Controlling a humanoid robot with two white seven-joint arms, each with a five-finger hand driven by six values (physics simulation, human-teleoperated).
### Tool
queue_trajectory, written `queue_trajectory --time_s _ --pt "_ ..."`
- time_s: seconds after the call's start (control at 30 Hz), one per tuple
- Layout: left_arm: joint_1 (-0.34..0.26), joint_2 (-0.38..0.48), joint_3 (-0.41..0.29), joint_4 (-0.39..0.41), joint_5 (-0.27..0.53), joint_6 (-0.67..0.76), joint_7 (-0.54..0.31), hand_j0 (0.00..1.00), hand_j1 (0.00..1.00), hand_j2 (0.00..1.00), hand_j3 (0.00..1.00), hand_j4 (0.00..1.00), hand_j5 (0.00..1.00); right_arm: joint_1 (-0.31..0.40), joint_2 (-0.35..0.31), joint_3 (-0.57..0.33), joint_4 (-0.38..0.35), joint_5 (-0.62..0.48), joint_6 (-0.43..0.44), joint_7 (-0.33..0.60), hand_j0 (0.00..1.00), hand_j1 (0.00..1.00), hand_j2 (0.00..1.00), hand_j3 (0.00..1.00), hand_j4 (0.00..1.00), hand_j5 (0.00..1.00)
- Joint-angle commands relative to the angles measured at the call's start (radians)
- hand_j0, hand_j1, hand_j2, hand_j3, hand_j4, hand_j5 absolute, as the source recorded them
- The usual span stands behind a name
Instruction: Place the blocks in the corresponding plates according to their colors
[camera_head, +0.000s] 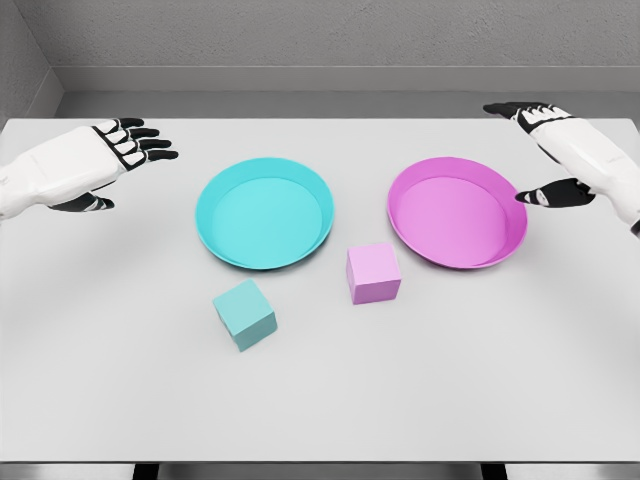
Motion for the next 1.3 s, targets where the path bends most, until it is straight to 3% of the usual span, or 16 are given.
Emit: queue_trajectory --time_s 0.0,0.1,0.2,0.27,0.37,0.4,0.53,0.63,0.77,0.83,0.9,1.0,1.1,1.27 --pt "0.0 0.002 0.002 0.0 0.006 0.0 0.001 1.0 1.0 1.0 1.0 1.0 1.0 0.0 -0.013 -0.001 0.0 -0.001 0.005 0.0 1.0 1.0 1.0 1.0 1.0 1.0" --pt "0.0 0.002 -0.001 -0.002 0.005 0.0 0.0 1.0 1.0 1.0 1.0 1.0 1.0 0.006 -0.051 0.001 0.0 -0.004 -0.004 -0.006 1.0 1.0 1.0 1.0 1.0 1.0" --pt "0.043 0.025 0.0 -0.101 -0.003 0.0 0.0 1.0 1.0 1.0 1.0 1.0 1.0 0.009 -0.076 0.016 0.0 -0.001 -0.004 0.002 1.0 1.0 1.0 1.0 1.0 1.0" --pt "0.064 0.065 0.002 -0.157 -0.006 0.0 0.0 1.0 1.0 1.0 1.0 1.0 1.0 -0.008 -0.077 0.029 0.0 0.009 -0.004 0.075 1.0 1.0 1.0 1.0 1.0 1.0" --pt "0.106 0.08 0.005 -0.249 -0.009 0.0 -0.016 1.0 1.0 1.0 1.0 1.0 1.0 -0.12 -0.053 0.111 0.0 0.135 -0.004 0.15 1.0 1.0 1.0 1.0 1.0 1.0" --pt "0.121 0.08 0.008 -0.272 -0.007 0.0 -0.054 1.0 1.0 1.0 1.0 1.0 1.0 -0.166 -0.042 0.159 0.0 0.197 -0.004 0.155 1.0 1.0 1.0 1.0 1.0 1.0" --pt "0.135 0.074 0.006 -0.322 -0.006 0.0 -0.06 1.0 1.0 1.0 1.0 1.0 1.0 -0.311 0.021 0.302 0.0 0.399 -0.005 0.157 1.0 1.0 1.0 1.0 1.0 1.0" --pt "0.138 0.058 0.002 -0.333 -0.009 0.0 -0.063 1.0 1.0 1.0 1.0 1.0 1.0 -0.341 0.039 0.374 0.0 0.43 -0.01 0.172 1.0 1.0 1.0 1.0 1.0 1.0" --pt "0.158 -0.017 0.0 -0.335 -0.055 0.0 -0.065 1.0 1.0 1.0 1.0 1.0 1.0 -0.341 0.072 0.46 0.0 0.373 -0.004 0.169 1.0 1.0 1.0 1.0 1.0 1.0" --pt "0.158 -0.044 -0.001 -0.336 -0.064 0.0 -0.066 1.0 1.0 1.0 1.0 1.0 1.0 -0.341 0.075 0.466 0.0 0.356 -0.005 0.169 1.0 1.0 1.0 1.0 1.0 1.0" --pt "0.17 -0.055 -0.008 -0.338 -0.07 0.0 -0.1 1.0 1.0 1.0 1.0 1.0 1.0 -0.344 0.122 0.476 0.0 0.355 -0.005 0.183 1.0 1.0 1.0 1.0 1.0 1.0" --pt "0.169 -0.057 -0.008 -0.341 -0.089 0.0 -0.12 1.0 1.0 1.0 1.0 1.0 1.0 -0.408 0.154 0.576 0.0 0.362 -0.005 0.198 1.0 1.0 1.0 1.0 1.0 1.0" --pt "0.167 -0.057 -0.008 -0.342 -0.115 0.0 -0.122 1.0 1.0 1.0 1.0 1.0 1.0 -0.426 0.154 0.582 0.0 0.375 -0.019 0.235 1.0 1.0 1.0 1.0 1.0 1.0" --pt "0.166 -0.064 -0.008 -0.342 -0.175 0.0 -0.128 1.0 1.0 1.0 1.0 1.0 1.0 -0.495 0.194 0.598 0.0 0.453 -0.168 0.275 1.0 1.0 1.0 1.0 1.0 1.0"
